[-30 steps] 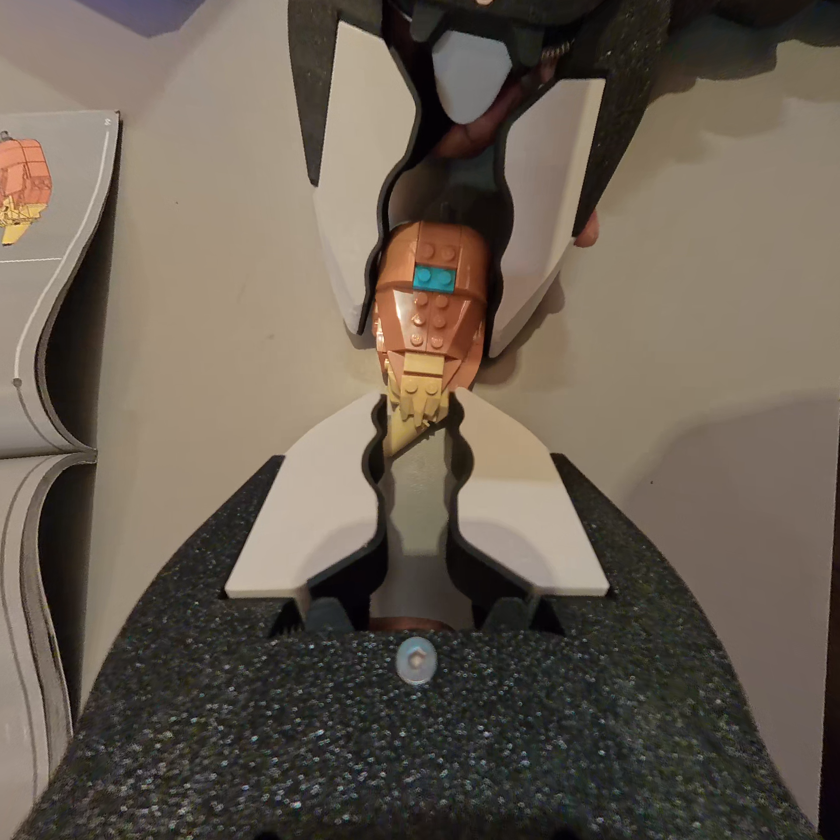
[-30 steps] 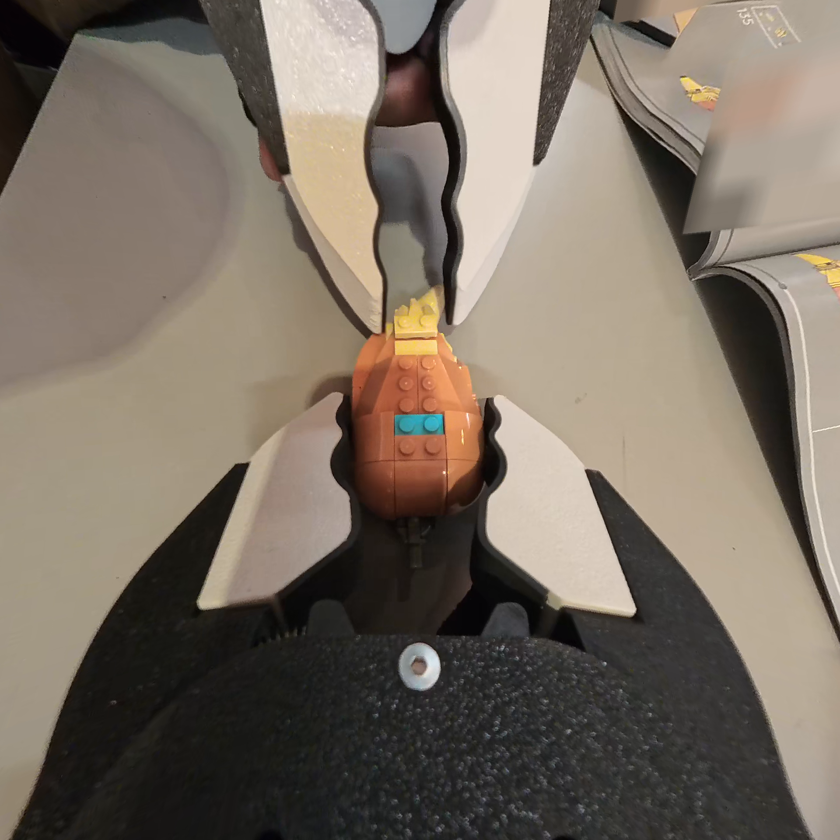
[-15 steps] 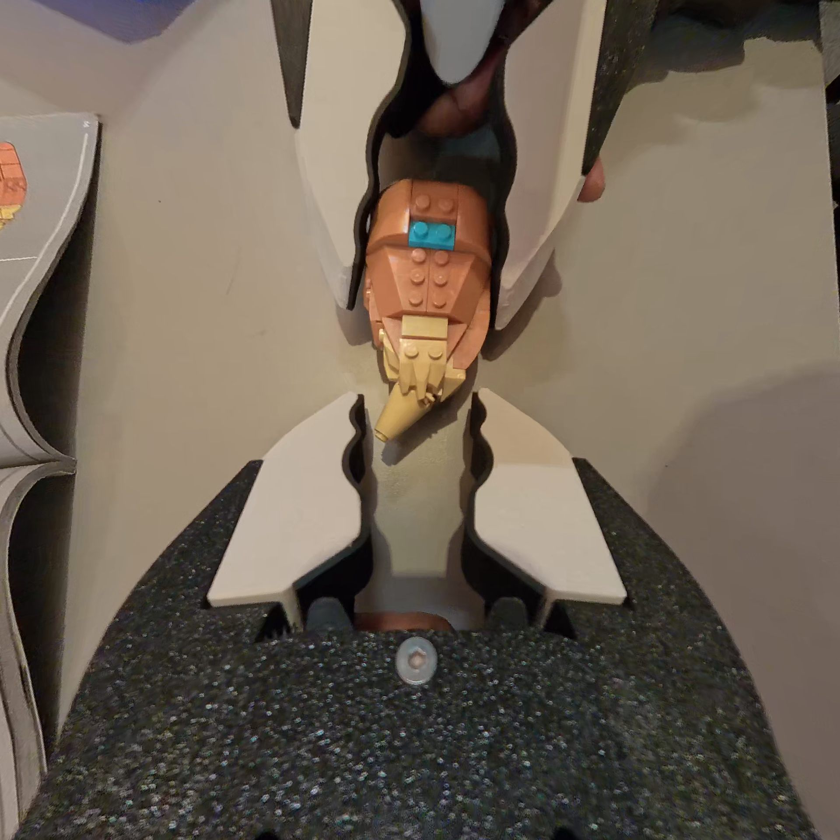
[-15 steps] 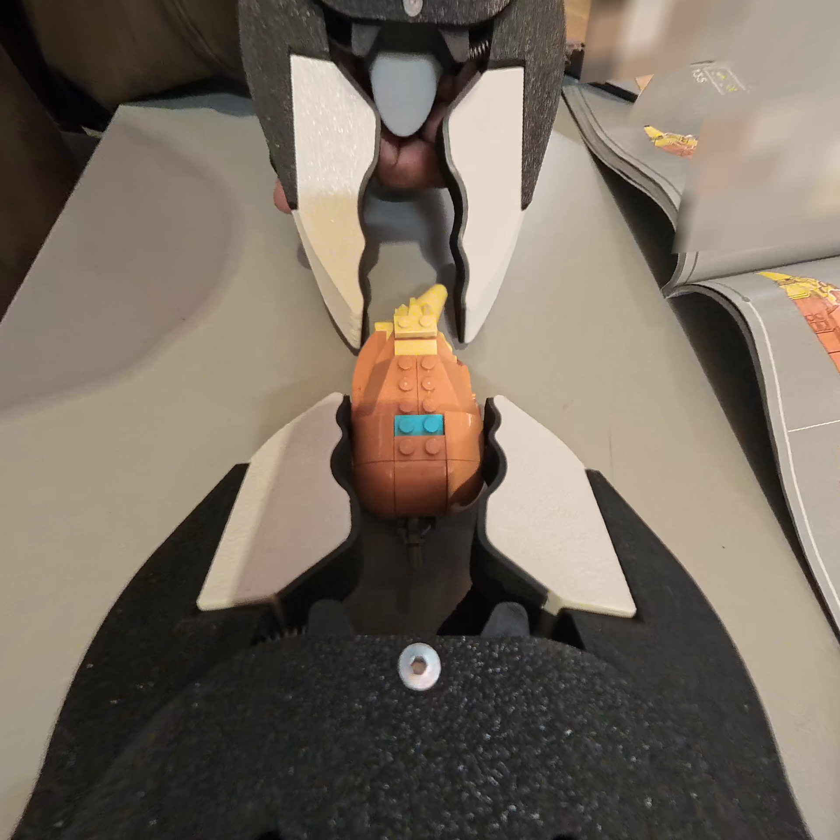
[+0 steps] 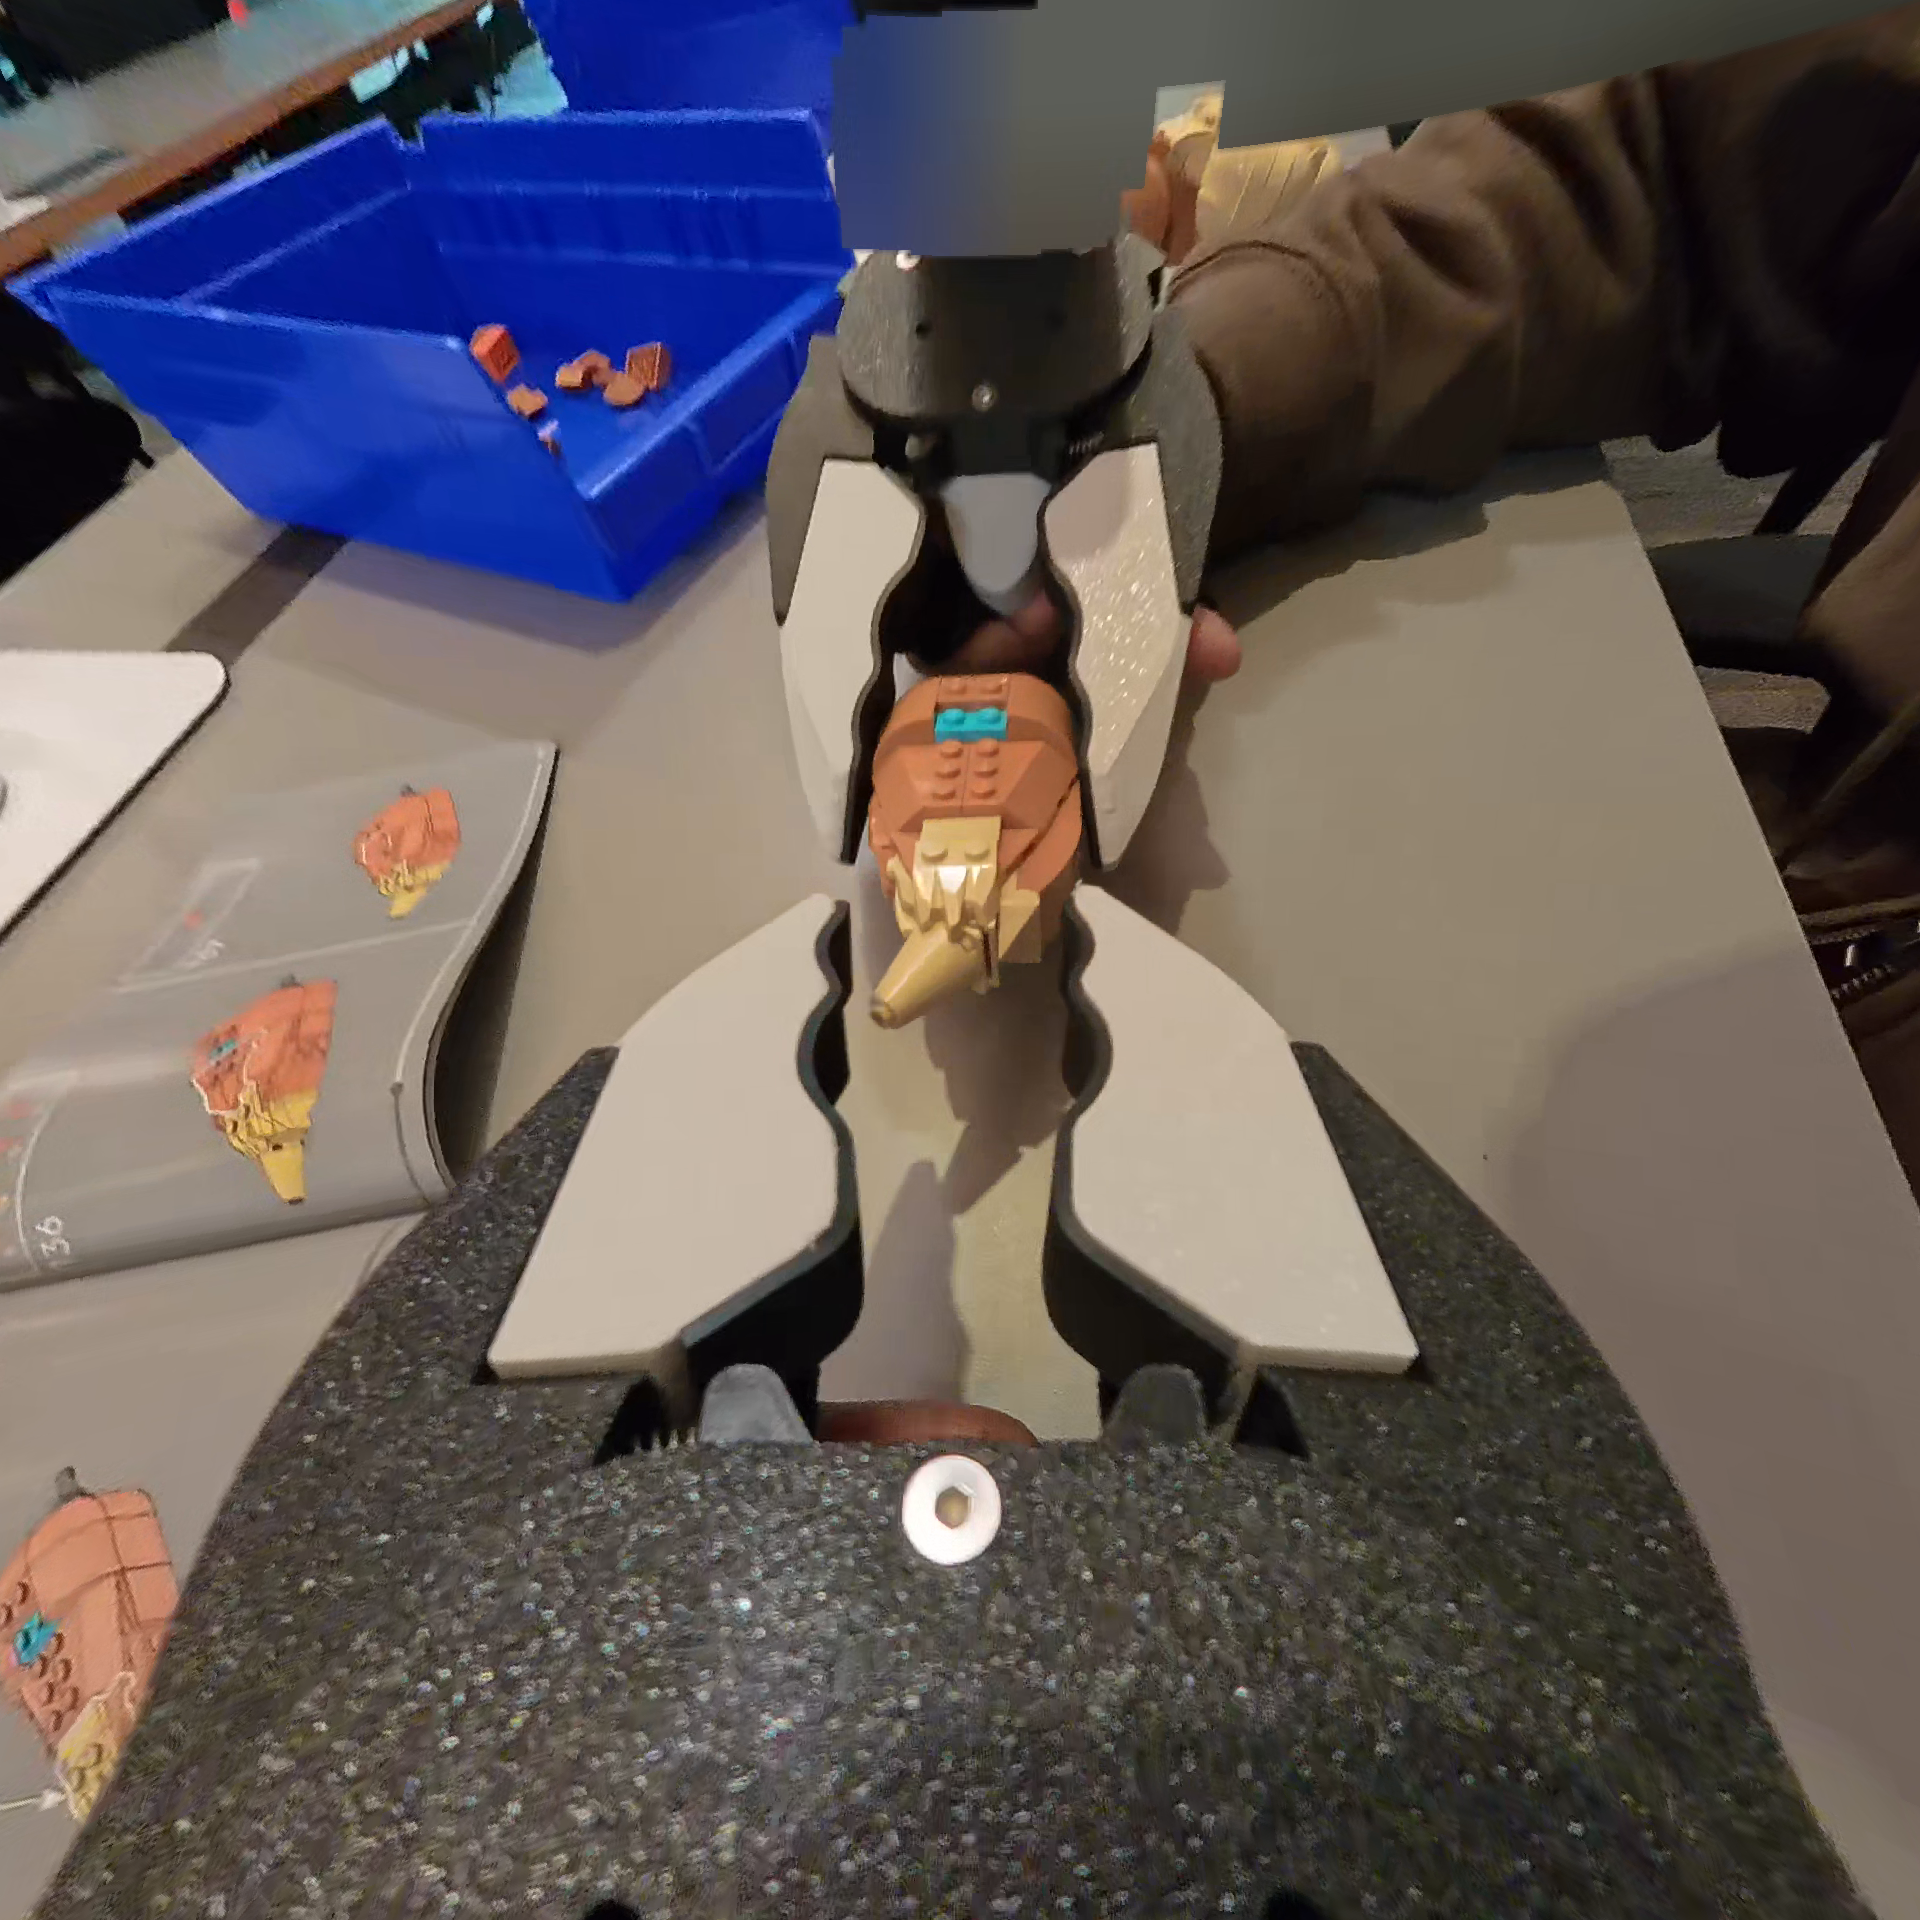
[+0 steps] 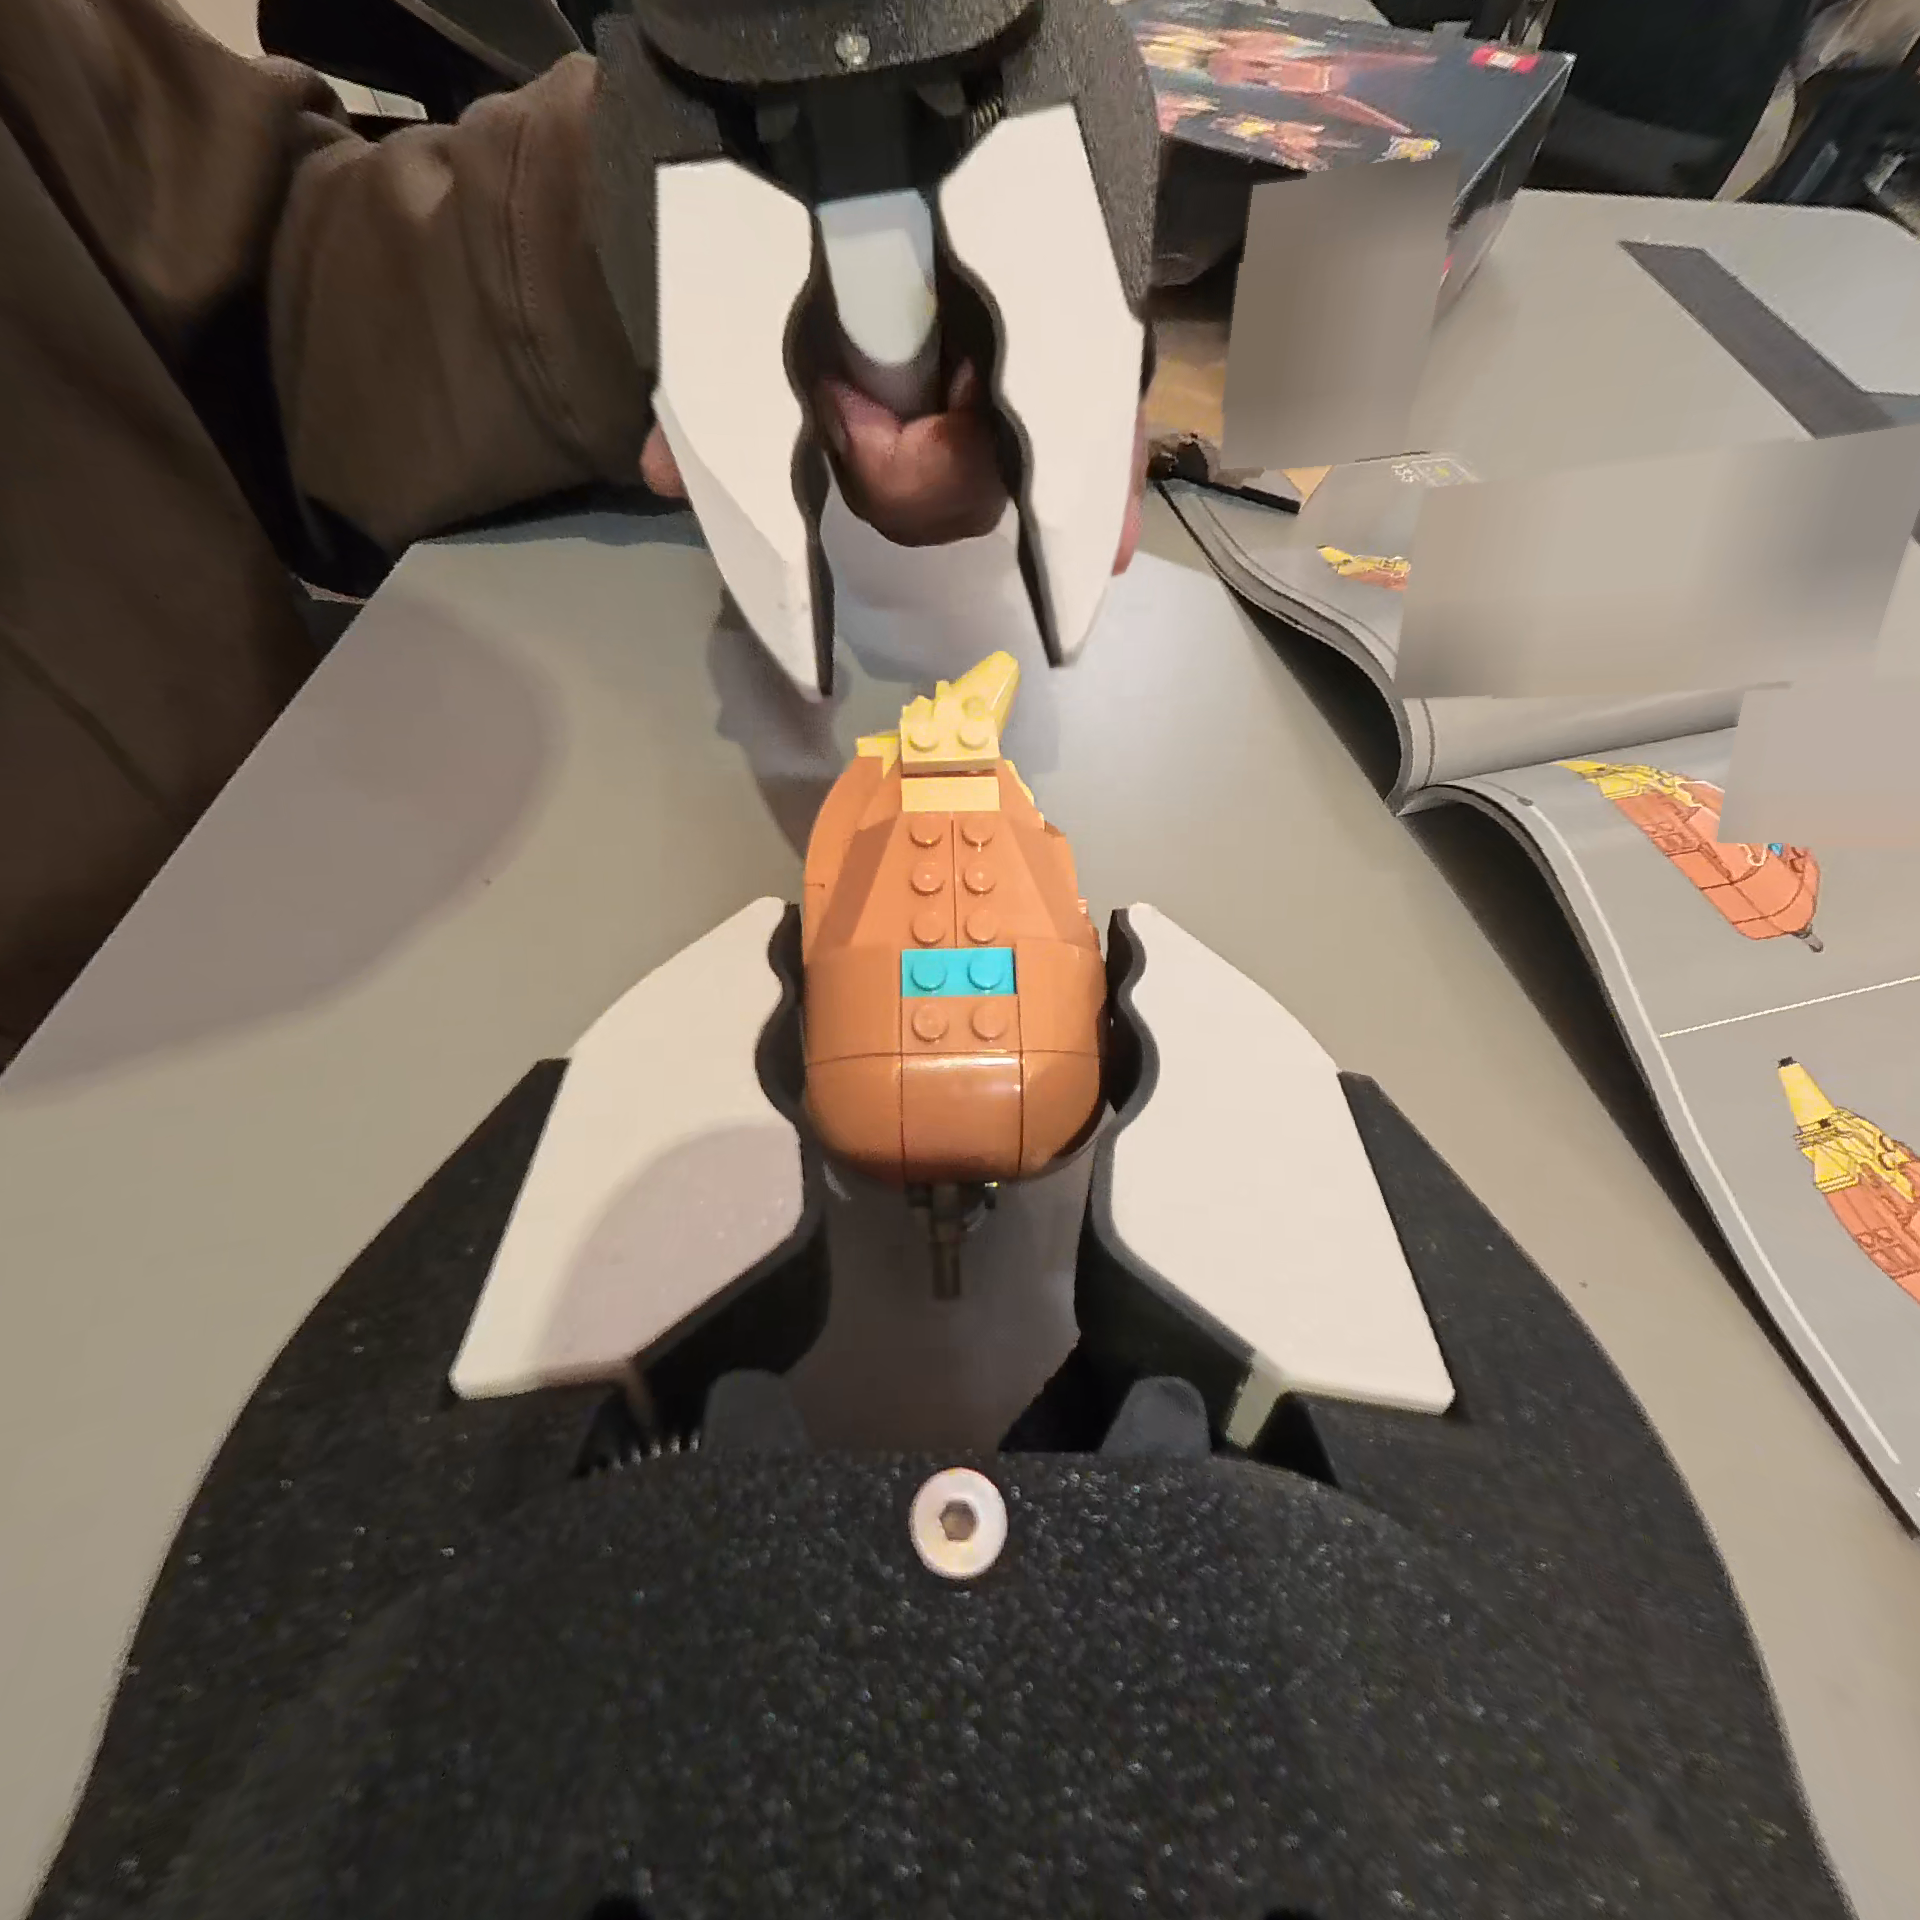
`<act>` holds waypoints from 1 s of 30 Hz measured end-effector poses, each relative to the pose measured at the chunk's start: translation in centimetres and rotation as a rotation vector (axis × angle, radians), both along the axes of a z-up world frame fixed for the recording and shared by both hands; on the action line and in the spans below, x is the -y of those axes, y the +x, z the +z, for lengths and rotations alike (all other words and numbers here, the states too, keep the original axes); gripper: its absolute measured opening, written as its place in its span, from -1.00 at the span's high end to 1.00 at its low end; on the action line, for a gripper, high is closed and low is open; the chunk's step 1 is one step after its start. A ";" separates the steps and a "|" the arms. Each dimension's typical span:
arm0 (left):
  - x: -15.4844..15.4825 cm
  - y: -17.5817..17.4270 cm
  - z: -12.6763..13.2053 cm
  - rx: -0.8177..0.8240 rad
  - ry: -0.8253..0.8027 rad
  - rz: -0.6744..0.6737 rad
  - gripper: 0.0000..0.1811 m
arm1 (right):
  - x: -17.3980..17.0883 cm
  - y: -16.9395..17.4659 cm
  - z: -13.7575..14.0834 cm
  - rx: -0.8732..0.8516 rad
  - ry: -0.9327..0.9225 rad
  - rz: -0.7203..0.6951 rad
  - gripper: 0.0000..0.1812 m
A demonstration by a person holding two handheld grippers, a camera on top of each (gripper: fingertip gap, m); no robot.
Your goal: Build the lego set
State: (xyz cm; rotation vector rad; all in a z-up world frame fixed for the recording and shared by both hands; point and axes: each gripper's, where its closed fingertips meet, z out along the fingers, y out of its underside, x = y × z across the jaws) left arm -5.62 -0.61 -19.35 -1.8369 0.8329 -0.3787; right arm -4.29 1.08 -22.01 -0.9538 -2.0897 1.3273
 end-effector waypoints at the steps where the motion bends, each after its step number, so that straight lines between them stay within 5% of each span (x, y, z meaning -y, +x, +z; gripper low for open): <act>1: 0.1 0.2 0.1 -0.004 0.013 -0.014 0.61 | 0.0 0.0 0.0 0.000 0.003 0.000 0.38; 30: 0.1 1.3 -0.5 -0.160 0.125 -0.058 0.74 | 0.0 0.0 -0.1 0.002 0.010 0.000 0.38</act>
